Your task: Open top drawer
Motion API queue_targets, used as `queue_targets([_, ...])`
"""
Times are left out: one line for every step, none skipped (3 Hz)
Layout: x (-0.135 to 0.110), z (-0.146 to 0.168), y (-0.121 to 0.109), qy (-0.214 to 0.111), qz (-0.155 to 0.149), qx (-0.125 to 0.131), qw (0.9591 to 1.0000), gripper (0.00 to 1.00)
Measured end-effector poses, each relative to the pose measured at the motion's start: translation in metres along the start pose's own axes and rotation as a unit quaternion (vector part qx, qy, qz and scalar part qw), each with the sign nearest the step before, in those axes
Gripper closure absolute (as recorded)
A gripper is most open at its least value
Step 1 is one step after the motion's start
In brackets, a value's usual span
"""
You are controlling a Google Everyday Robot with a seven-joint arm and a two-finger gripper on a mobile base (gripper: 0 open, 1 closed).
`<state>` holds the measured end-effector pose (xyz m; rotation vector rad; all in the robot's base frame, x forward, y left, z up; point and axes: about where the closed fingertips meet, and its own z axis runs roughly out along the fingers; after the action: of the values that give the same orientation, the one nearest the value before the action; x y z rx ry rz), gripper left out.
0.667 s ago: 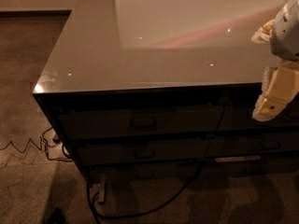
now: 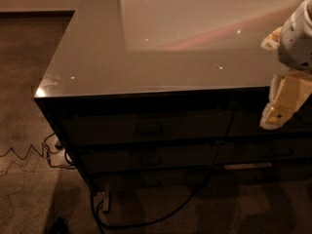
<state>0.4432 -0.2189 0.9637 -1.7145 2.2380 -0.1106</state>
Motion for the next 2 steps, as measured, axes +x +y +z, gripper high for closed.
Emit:
queue_targets([0.002,0.028,0.006,-0.027,-0.01,-0.016,0.9995,0.0])
queue_targets([-0.006,0.062,0.013,-0.043,-0.021,-0.056,0.9973,0.0])
